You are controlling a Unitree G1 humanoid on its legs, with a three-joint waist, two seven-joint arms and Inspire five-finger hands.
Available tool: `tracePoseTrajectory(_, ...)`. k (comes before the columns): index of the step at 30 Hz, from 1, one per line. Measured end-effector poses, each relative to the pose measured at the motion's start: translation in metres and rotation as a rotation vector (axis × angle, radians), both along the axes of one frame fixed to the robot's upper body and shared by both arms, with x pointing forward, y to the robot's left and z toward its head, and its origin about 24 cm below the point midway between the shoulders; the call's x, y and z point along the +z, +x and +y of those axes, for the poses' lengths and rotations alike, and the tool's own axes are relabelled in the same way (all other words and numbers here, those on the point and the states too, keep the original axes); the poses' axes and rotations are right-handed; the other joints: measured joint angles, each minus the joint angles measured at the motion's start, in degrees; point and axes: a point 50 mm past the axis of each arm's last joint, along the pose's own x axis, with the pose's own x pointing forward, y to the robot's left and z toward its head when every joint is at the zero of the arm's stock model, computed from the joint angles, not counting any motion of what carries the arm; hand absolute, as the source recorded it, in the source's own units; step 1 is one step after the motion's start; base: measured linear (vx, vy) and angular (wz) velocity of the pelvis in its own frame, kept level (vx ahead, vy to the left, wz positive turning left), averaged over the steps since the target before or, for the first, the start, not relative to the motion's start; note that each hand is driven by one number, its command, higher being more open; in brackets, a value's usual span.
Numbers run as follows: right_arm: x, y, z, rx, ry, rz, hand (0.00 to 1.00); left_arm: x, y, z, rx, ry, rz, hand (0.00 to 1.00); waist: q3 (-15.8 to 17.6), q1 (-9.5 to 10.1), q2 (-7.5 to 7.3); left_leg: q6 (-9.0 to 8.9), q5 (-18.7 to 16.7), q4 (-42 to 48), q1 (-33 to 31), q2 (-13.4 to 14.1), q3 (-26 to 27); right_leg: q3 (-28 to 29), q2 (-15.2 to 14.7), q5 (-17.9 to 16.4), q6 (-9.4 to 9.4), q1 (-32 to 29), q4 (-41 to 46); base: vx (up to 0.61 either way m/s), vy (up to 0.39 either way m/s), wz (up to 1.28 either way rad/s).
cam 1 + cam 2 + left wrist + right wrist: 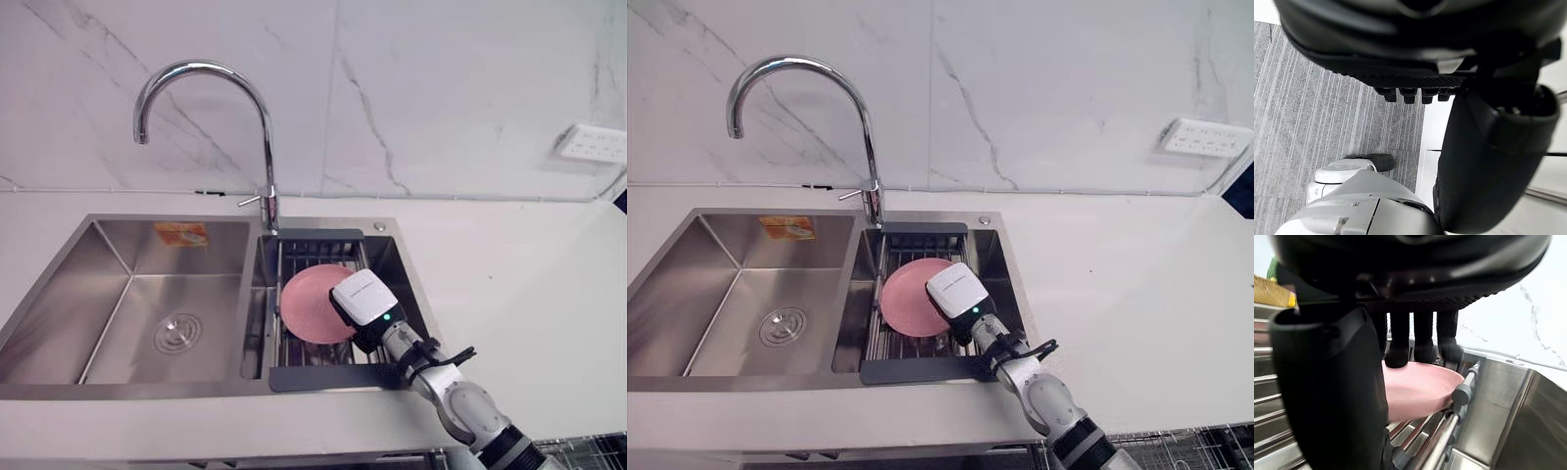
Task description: Walk over to the sink, pick up the cup, carry it to the dishwasher, place the cup inside the dishwasher, then close the dishwasher door
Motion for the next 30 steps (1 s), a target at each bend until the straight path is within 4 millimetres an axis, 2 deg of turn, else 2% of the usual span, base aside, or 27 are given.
tracePoseTrajectory(10,-0.002,-0.003,-0.005,-0.031,0.149,0.02,0.0,0.0,0.0,-0.002,-0.017,0.031,-0.018,1.0,0.28,-0.11,0.58,-0.76,0.31,-0.3,0.0,1.27,-0.07,-0.43,1.26,-0.68,-0.93,-0.06,0.0,0.0,0.0,0.0)
tracePoseTrajectory(16,-0.002,-0.004,-0.011,-0.048,0.22,0.02,0.0,-0.001,-0.002,-0.007,-0.009,0.033,-0.027,1.0,0.59,-0.32,1.69,-0.86,0.37,-0.34,0.0,1.42,-0.11,-0.49,1.41,-0.73,-1.0,-0.06,0.0,0.0,0.016,0.0)
tracePoseTrajectory(18,0.002,-0.003,-0.014,-0.068,0.291,-0.004,0.0,-0.001,-0.003,-0.007,-0.007,0.037,-0.027,1.0,0.6,-0.35,1.95,-0.9,0.36,-0.34,0.0,1.49,-0.11,-0.48,1.48,-0.81,-1.02,-0.06,0.0,0.01,0.016,0.0)
tracePoseTrajectory(21,0.026,0.007,-0.031,-0.185,0.443,-0.165,0.0,-0.001,-0.005,-0.009,-0.005,0.033,-0.03,1.0,0.6,-0.12,2.64,-0.92,0.34,-0.39,0.01,1.49,-0.13,-0.49,1.47,-0.9,-0.92,-0.06,0.0,0.01,0.035,0.01)
tracePoseTrajectory(25,0.081,0.019,-0.075,-0.376,0.656,-0.5,0.0,-0.004,-0.017,-0.015,0.017,0.034,-0.007,1.0,-0.41,-0.01,4.0,-0.81,0.18,-0.65,0.24,1.5,-0.18,-0.63,1.47,-0.74,-1.14,0.05,0.01,0.06,0.054,0.01)
tracePoseTrajectory(26,0.088,0.018,-0.081,-0.398,0.693,-0.543,1.0,-0.004,-0.018,-0.016,0.024,0.033,-0.007,1.0,-0.45,0.0,3.99,-0.79,0.16,-0.63,0.28,1.5,-0.15,-0.63,1.48,-0.73,-1.15,0.06,0.01,0.05,0.053,-0.01)
tracePoseTrajectory(30,0.097,0.018,-0.092,-0.452,0.804,-0.591,1.0,-0.005,-0.019,-0.017,0.038,0.038,0.0,1.0,-0.76,-0.01,3.87,-0.74,-0.02,-0.59,0.68,1.44,-0.02,-0.57,1.41,-0.73,-1.14,0.35,0.01,0.03,0.053,-0.01)
